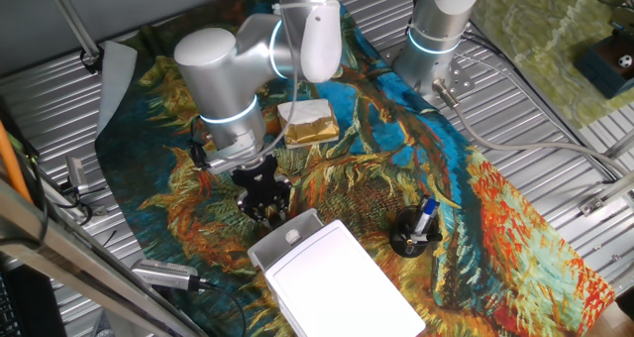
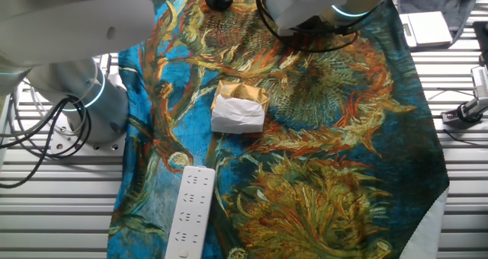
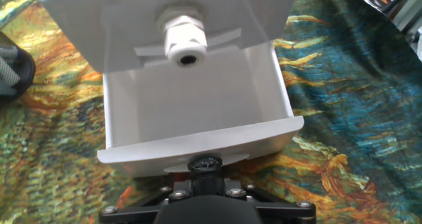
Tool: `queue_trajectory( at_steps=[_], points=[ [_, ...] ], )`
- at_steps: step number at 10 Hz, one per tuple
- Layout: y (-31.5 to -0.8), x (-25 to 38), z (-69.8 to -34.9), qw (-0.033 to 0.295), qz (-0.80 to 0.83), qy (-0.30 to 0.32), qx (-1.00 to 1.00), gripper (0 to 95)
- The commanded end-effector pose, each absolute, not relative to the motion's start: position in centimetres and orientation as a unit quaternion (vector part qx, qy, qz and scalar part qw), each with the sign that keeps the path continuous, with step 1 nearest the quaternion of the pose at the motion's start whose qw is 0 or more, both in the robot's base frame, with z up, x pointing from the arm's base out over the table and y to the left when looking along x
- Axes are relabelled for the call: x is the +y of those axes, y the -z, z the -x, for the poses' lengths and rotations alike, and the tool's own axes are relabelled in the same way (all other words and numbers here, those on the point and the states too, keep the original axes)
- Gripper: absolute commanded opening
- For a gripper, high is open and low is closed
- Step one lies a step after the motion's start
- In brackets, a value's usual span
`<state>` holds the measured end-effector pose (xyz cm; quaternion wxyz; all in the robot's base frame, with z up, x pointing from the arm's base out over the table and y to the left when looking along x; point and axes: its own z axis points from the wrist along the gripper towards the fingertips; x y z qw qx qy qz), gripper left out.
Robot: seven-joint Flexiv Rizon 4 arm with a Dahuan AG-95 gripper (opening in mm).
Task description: Grasp the handle and close the drawer
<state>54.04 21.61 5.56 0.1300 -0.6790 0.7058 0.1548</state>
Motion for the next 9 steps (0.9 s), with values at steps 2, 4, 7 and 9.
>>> queue_trajectory(
  at_steps=[2, 4, 7, 9],
  points=[
    [-5.7, 22.1, -53.9, 0.131, 0.675, -0.153, 0.710, 0.0],
    [-5.6, 22.6, -53.8, 0.133, 0.671, -0.152, 0.714, 0.0],
    [-5.8, 23.4, -53.5, 0.133, 0.667, -0.151, 0.717, 0.0],
    [-6.0, 23.9, -53.4, 0.132, 0.665, -0.151, 0.719, 0.0]
  ],
)
